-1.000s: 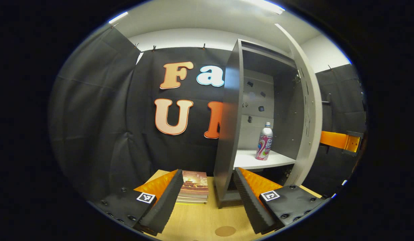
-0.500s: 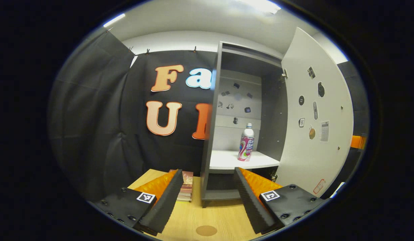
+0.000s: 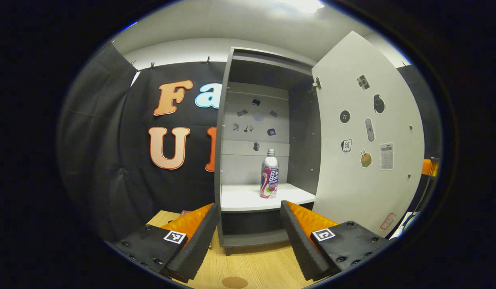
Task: Open the cabinet door with the right hand, grasp the bottle in the cabinet with the left hand and place it on the coaster, then close the cabinet door with the right hand.
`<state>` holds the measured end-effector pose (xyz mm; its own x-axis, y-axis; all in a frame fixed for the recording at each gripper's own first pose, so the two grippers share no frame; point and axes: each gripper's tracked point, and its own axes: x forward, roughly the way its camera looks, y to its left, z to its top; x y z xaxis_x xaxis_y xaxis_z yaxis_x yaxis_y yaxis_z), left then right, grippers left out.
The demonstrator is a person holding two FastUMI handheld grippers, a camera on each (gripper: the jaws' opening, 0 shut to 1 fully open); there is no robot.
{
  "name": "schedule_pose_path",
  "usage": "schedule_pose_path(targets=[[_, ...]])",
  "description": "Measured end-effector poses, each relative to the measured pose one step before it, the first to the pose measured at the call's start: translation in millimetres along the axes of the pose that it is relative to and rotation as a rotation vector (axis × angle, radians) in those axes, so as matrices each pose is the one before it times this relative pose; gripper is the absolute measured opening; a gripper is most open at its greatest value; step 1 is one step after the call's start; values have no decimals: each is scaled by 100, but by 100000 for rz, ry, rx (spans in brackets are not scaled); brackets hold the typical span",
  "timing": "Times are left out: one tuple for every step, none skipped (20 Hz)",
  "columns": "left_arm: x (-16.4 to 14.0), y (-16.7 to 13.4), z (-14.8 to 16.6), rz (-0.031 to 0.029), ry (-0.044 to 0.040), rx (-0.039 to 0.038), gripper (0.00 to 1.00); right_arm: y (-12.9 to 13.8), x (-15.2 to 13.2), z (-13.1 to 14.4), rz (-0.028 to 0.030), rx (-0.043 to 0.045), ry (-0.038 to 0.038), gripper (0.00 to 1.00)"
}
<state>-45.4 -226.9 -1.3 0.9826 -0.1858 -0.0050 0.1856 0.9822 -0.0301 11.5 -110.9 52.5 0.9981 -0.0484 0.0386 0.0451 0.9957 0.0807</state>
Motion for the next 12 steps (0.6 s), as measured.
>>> schedule_pose_path(targets=[[327,-360,-208,-784,572,-188,98,-150,-88,-8,-112,-1394,-3,15],[147,-341,-176,-656,735,-354,98,-480,75,-64,-204,-1210,353,7],[179,16,-156,-418,765,-366,100,-266,60,-89,-232,-597,377,12],[148,-130,-182,-436,342,-459,99,-193,-94,-16,-297,270,111,18],[265,-215,-50,-541,214,-319,99,39,23,28,-377,602,190,23],[209,-30,49,-395,73,41,98,-115,-185,-8,-1095,-82,182,28],[246,-32,158,-96,-58,580,99,-265,-117,48,-1185,-574,-155,36],[284,45,7,99,-205,839,99,-243,-262,417,-1151,-560,-1478,41],[297,-61,78,-184,-111,666,99,-270,-174,587,-1036,-754,-2178,50],[290,-305,91,-566,-120,322,99,-293,383,260,-1445,-867,-1901,53],[400,-270,135,-800,-138,118,98,-415,-55,335,-2059,-1175,-1474,64],[392,-252,60,-854,-116,34,98,-470,7,152,-2164,-1239,-829,58]])
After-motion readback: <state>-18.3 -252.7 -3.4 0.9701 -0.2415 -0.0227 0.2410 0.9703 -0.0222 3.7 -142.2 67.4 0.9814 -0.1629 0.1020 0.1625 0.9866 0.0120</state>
